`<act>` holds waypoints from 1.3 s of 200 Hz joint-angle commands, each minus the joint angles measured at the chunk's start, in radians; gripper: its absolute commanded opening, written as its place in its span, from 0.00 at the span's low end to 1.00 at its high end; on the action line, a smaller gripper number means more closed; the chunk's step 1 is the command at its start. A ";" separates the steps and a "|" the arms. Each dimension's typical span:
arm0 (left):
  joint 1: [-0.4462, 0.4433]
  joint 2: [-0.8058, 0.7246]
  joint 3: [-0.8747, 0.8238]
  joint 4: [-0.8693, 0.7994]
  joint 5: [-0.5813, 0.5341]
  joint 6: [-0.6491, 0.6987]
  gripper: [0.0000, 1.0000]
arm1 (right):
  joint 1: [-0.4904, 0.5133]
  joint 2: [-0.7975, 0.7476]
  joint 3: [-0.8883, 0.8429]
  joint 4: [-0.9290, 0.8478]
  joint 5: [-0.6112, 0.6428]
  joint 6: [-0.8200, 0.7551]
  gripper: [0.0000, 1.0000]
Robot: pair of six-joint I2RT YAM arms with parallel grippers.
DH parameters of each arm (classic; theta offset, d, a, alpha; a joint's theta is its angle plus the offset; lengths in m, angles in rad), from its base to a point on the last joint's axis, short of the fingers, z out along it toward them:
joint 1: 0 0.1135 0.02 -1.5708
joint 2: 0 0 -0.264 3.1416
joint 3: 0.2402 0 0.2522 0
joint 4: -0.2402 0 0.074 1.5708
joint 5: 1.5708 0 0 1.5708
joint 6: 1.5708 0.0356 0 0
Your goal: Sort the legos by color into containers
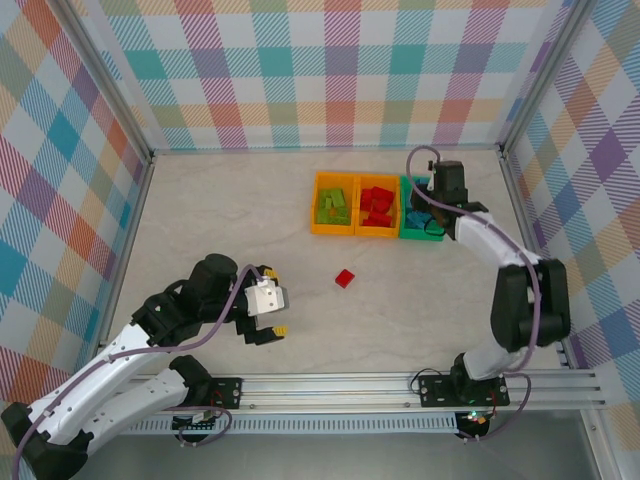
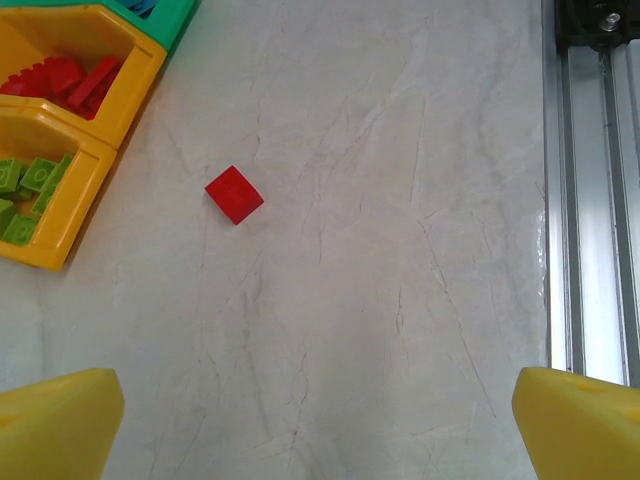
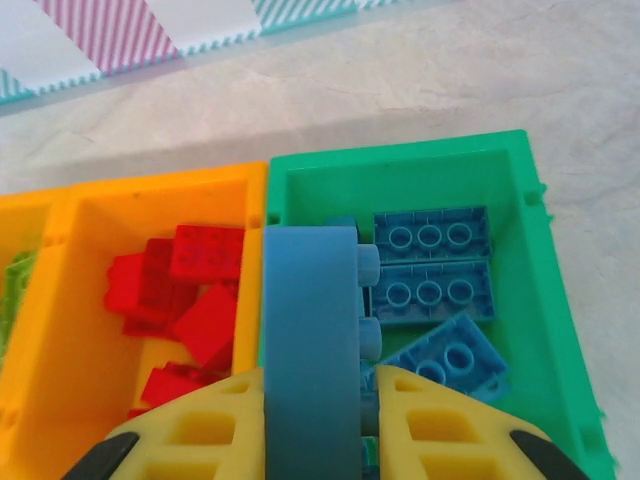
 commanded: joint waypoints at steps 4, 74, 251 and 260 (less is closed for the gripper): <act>0.012 0.002 -0.018 0.032 0.028 0.011 1.00 | -0.031 0.112 0.109 -0.030 -0.071 0.011 0.37; 0.012 0.005 -0.017 0.029 0.020 0.013 1.00 | -0.040 -0.020 0.051 -0.058 -0.123 0.024 0.64; 0.023 0.000 -0.032 0.034 0.021 0.036 1.00 | 0.594 -0.001 -0.164 -0.220 -0.071 -0.194 0.97; 0.023 0.001 -0.032 0.032 0.017 0.036 1.00 | 0.595 0.031 -0.134 -0.249 -0.034 -0.191 0.97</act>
